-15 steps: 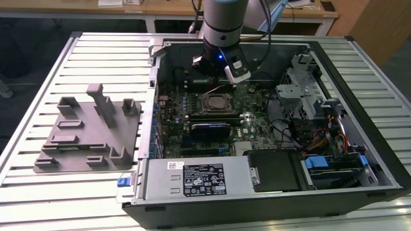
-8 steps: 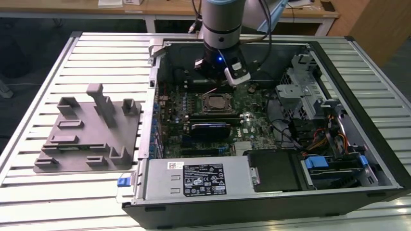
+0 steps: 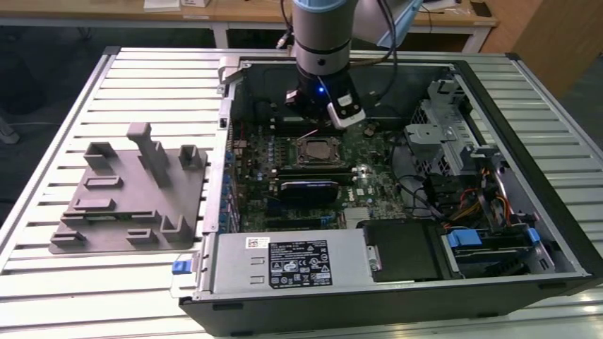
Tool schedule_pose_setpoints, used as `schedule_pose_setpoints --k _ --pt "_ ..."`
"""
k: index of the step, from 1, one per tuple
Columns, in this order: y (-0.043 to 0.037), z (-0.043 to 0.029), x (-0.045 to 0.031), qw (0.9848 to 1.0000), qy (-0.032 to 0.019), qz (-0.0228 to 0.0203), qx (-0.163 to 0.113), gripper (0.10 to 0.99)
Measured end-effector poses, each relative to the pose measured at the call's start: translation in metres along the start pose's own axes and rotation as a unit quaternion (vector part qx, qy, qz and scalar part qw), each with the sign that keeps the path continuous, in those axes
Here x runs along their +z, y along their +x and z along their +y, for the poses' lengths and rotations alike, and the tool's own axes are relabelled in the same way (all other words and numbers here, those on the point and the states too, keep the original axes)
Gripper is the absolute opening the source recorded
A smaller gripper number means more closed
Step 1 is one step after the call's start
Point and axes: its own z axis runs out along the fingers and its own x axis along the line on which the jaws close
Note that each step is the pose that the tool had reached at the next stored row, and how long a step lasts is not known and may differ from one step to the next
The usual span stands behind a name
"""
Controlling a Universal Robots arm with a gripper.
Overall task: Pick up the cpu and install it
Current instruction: 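Install the first cpu locking lever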
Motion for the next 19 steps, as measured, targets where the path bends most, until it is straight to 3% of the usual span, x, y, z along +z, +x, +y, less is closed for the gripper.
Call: schedule_pose_setpoints --k 12,19 --pt "0.0036 0.005 0.0077 1.0 -0.0007 -0.0053 -0.001 0.106" --pt "0.0043 0.0053 0.0126 0.9999 0.0058 -0.0126 0.009 0.106"
